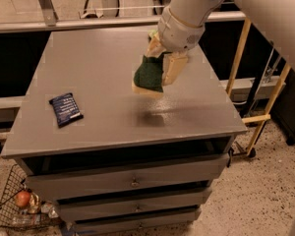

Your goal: Move sponge near rxbar blueberry

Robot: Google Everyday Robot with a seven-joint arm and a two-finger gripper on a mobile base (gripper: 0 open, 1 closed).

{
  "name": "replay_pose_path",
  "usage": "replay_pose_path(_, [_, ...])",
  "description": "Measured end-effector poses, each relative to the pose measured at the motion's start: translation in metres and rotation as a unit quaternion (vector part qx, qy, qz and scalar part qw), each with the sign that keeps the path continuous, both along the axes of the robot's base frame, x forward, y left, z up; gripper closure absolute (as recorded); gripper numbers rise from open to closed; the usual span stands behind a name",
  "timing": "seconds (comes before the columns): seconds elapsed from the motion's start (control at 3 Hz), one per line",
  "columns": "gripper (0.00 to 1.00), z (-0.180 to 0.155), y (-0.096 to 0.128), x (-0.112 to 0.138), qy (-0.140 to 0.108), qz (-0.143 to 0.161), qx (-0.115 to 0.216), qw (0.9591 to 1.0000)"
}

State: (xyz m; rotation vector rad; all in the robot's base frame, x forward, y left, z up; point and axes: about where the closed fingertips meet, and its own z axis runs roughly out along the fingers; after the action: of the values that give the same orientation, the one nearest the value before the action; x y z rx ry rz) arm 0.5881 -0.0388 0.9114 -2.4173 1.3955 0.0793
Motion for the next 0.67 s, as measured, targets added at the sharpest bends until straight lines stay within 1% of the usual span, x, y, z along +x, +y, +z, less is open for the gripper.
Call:
replay_pose_path(0.33, [1.00, -0.006, 0.013, 0.003, 0.008, 0.006, 0.004, 0.9999])
replay_pose_path(0.67, [1.00, -0.013, 0.041, 0.023, 0.010, 0.053, -0.016, 0.9984])
